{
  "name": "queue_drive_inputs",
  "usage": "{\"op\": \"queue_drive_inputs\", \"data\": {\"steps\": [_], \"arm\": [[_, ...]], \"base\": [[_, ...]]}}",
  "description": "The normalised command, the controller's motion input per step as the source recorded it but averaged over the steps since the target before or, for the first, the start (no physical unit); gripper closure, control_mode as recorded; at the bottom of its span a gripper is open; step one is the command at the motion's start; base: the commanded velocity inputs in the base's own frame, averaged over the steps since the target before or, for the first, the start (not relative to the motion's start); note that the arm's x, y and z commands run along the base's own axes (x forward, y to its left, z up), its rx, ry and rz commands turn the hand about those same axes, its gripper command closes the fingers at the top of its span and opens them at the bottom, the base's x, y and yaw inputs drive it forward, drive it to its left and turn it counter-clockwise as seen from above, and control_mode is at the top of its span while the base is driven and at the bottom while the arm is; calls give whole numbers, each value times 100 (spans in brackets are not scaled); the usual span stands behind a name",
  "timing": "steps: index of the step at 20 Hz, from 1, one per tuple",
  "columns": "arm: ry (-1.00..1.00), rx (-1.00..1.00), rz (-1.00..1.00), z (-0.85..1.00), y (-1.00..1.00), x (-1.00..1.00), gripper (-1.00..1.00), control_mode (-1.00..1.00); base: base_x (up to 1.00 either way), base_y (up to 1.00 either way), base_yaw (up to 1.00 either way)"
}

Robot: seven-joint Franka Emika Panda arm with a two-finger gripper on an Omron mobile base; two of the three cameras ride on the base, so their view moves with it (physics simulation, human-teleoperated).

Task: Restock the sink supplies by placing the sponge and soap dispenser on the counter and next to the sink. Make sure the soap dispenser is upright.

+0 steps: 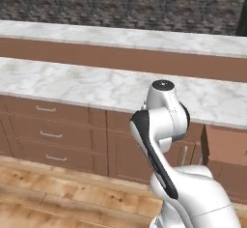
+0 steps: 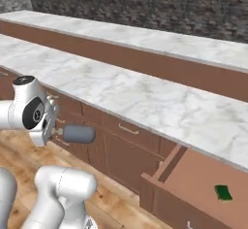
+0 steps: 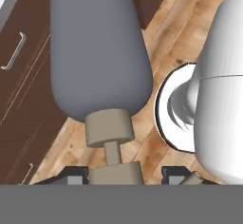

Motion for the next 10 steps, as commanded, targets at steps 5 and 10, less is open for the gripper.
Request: {"op": "queue_drive_inputs", "data": {"steps": [5, 10], "arm": [[0, 0, 0, 0, 0, 0, 100, 100], [0, 0, 0, 0, 0, 0, 100, 100]], "base": [[0, 75, 74], [11, 51, 77]]}}
